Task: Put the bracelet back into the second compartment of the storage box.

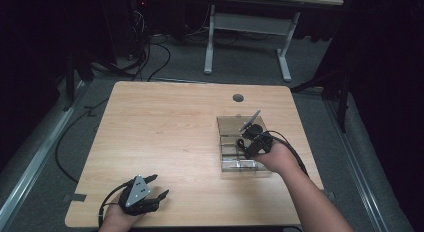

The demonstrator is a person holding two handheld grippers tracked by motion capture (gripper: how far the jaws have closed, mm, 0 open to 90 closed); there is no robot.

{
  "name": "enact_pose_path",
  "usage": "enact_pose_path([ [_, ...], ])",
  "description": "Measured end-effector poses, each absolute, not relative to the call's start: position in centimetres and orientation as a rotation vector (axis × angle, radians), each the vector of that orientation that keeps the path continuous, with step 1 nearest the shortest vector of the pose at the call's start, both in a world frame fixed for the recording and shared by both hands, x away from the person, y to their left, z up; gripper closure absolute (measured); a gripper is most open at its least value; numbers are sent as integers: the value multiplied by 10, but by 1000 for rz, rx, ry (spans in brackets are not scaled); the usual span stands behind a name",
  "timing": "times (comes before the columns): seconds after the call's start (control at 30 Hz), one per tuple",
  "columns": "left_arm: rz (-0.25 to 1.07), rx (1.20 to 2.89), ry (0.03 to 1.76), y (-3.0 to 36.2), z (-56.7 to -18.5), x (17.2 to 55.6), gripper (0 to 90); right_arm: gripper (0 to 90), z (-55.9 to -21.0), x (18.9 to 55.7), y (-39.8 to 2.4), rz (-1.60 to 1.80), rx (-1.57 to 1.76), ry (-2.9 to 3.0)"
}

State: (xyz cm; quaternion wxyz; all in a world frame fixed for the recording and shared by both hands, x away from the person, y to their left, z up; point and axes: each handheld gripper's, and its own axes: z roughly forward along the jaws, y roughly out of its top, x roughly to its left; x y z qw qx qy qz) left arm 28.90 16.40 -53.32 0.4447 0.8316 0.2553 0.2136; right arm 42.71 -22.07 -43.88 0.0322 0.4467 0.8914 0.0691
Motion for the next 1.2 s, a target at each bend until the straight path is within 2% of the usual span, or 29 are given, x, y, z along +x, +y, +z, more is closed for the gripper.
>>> enact_pose_path([
  [0.63,528,2058,641,164,-533,290,354,706,-441,377,-210,307,1337,2748],
  [1.2,529,2055,647,165,-533,290,353,675,-474,342,-216,488,1344,2697],
])
